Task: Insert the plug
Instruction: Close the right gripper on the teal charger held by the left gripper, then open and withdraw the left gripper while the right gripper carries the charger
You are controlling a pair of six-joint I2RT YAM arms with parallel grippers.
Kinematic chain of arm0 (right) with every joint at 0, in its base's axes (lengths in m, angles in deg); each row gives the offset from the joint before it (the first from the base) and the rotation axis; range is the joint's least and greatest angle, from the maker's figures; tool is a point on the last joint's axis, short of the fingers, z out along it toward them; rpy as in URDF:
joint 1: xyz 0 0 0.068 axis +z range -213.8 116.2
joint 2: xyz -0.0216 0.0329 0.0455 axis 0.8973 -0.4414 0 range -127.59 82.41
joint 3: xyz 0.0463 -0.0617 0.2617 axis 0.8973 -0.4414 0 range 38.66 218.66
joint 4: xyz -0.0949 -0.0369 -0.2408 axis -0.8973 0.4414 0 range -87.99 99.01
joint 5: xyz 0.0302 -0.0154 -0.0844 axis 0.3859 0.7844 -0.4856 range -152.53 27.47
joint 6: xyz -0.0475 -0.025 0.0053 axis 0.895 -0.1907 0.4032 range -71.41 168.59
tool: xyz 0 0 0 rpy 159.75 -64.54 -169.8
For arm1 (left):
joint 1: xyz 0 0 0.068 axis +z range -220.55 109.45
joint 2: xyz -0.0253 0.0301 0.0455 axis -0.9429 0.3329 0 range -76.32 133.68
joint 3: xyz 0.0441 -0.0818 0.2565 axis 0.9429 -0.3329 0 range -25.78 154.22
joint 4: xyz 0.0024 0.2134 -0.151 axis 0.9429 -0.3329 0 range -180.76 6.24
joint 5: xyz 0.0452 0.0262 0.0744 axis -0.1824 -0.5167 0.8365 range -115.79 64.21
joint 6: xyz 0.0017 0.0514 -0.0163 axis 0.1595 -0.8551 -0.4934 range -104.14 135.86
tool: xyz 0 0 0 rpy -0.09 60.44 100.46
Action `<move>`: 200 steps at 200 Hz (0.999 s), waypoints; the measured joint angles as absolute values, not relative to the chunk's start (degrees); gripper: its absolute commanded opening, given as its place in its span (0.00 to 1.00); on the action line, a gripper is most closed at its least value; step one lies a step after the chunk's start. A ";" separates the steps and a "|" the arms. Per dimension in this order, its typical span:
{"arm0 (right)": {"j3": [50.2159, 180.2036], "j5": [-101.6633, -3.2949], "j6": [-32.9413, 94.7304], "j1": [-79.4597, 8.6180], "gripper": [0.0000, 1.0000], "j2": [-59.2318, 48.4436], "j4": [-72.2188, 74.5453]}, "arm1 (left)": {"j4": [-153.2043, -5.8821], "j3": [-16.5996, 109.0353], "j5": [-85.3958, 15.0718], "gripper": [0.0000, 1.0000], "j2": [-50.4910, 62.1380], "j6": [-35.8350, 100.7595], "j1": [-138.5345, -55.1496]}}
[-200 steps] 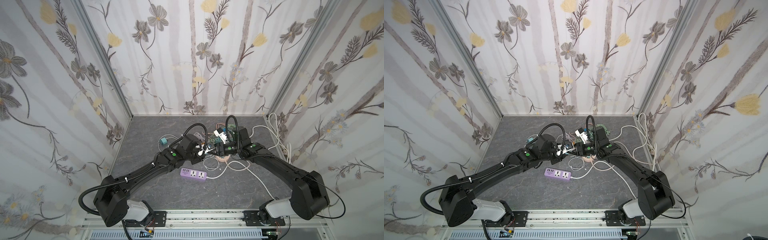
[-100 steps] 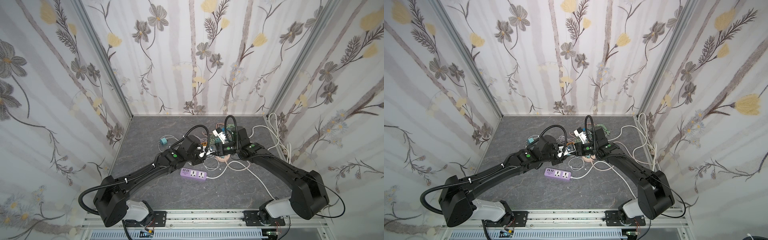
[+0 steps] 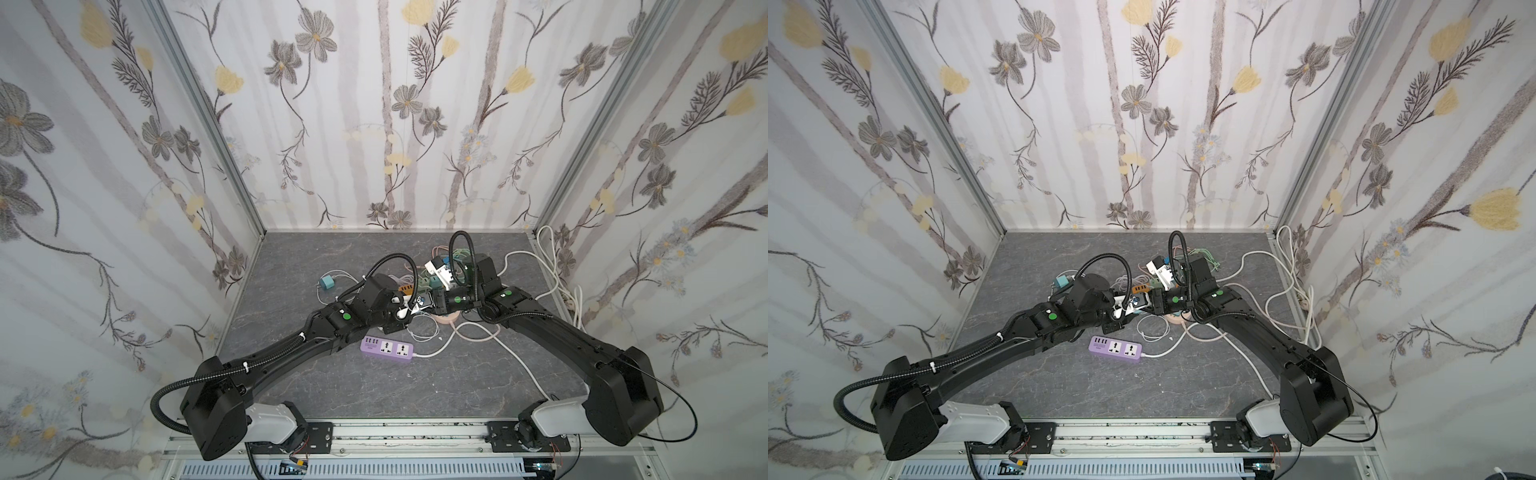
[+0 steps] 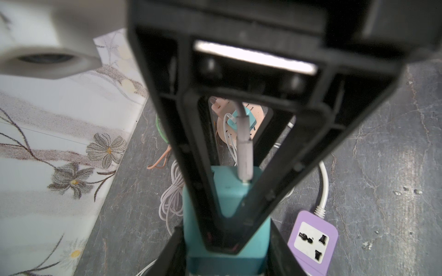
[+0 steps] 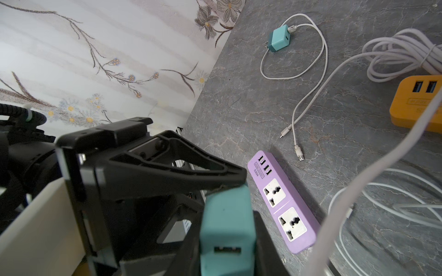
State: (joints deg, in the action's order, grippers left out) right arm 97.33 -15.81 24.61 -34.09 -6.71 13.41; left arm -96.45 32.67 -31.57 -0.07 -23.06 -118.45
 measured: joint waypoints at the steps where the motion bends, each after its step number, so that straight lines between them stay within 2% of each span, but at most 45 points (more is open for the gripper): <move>1: 97.35 -15.86 24.72 -34.09 0.00 -6.69 13.48 | -96.36 32.61 -31.59 0.41 -0.14 -23.06 -118.45; 7: 97.48 -15.94 25.17 -34.02 0.00 -6.58 13.85 | -95.82 32.15 -31.64 0.53 -0.51 -22.93 -118.45; 15: 97.64 -15.92 25.70 -33.98 0.00 -6.50 14.33 | -95.12 31.49 -31.83 0.63 -1.03 -22.67 -118.45; 54: 97.86 -19.75 30.44 -34.02 0.00 -6.43 16.89 | -91.16 26.07 -30.28 1.00 -6.69 -19.04 -117.88; 107: 99.52 -25.19 33.61 -33.00 0.00 -8.86 21.08 | -81.26 17.59 -24.29 1.00 -12.79 -10.45 -117.18; 152: 100.54 -32.34 38.44 -29.96 0.00 -11.11 24.97 | -75.38 15.56 -9.76 1.00 -14.63 -3.06 -116.38; 200: 100.48 -34.68 42.83 -28.01 0.00 -12.83 25.70 | -71.71 14.90 7.64 1.00 -12.84 3.30 -114.02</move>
State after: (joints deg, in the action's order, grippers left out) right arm 100.48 -34.68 42.83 -28.01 -12.83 25.70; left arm -71.71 14.90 7.64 -12.84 3.30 -114.02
